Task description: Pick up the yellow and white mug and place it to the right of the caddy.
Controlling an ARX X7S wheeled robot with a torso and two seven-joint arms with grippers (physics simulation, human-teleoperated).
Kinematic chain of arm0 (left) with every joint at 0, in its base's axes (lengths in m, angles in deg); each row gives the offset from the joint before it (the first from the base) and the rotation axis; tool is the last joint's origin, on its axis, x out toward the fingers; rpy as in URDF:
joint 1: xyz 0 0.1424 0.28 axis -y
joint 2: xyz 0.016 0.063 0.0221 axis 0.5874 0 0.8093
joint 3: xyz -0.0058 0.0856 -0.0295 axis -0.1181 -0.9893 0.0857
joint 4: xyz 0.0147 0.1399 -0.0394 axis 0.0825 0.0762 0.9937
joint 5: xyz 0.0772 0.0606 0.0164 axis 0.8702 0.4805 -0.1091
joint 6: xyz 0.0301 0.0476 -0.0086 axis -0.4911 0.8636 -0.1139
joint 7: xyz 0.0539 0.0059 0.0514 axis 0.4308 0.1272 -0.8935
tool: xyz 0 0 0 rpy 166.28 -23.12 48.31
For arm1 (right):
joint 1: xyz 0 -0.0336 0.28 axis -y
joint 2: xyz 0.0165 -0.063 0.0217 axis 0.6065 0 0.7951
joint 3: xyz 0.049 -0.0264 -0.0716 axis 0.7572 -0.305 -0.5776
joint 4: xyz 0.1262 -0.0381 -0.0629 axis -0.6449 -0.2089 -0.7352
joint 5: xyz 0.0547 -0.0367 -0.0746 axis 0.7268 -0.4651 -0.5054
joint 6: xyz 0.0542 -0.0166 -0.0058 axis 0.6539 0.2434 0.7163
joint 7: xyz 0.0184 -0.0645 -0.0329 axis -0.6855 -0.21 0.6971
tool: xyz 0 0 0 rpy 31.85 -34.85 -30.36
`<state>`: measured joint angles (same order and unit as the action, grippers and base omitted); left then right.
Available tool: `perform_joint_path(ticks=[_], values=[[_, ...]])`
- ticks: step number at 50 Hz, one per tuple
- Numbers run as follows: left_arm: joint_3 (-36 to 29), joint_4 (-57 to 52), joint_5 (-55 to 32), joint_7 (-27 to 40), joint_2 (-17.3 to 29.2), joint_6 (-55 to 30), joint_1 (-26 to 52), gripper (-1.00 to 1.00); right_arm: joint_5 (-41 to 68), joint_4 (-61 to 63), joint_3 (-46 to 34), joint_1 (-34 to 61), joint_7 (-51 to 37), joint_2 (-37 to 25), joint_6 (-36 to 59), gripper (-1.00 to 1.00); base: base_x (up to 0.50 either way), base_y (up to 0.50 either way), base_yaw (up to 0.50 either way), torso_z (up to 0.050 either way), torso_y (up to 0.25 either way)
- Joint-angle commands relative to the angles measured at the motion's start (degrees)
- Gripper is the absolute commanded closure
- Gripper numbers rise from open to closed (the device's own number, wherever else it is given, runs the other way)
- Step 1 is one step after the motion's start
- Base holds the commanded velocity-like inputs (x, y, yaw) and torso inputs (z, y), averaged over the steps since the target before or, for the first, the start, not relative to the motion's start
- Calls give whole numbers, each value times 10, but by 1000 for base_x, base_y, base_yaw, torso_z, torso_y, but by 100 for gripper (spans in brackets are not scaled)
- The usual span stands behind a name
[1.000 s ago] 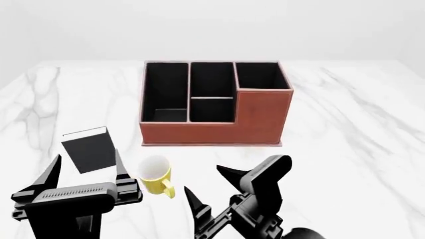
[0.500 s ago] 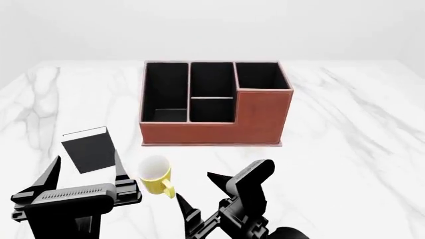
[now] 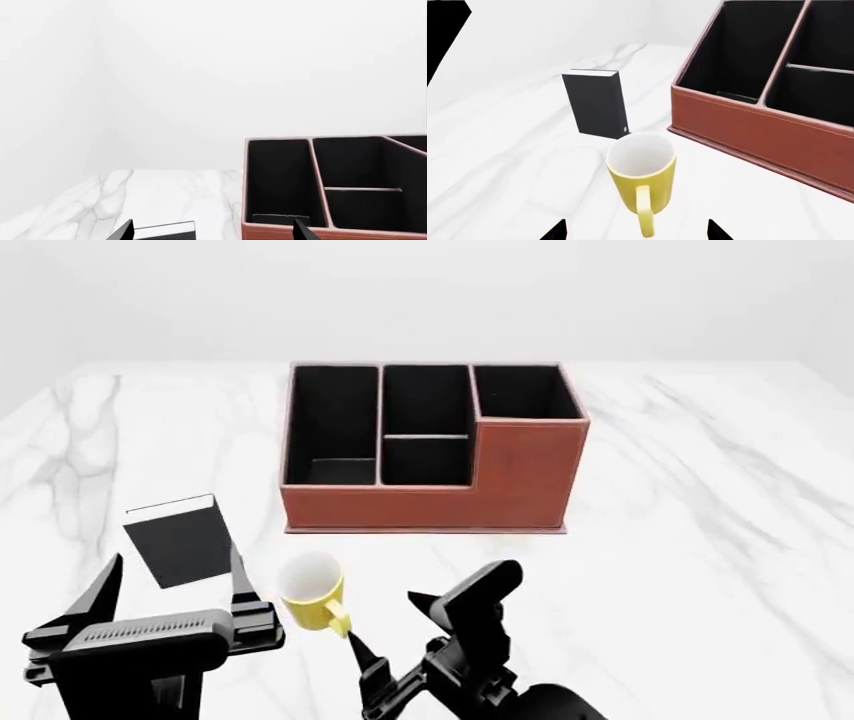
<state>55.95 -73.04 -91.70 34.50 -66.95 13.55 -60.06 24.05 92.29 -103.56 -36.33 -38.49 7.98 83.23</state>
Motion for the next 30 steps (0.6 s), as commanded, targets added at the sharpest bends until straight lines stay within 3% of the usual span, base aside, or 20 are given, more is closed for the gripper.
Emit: perform_joint_path(ticks=[1, 30], values=[[-4, 3, -3, 3, 4, 3, 0, -100, -3, -53, -7, 25, 6, 10, -12, -100, 0, 0, 0, 0, 0], [-9, 5, -11, 12, 12, 5, 0, -100, -8, -192, -42, 93, 32, 41, -36, -100, 0, 0, 0, 0, 0]])
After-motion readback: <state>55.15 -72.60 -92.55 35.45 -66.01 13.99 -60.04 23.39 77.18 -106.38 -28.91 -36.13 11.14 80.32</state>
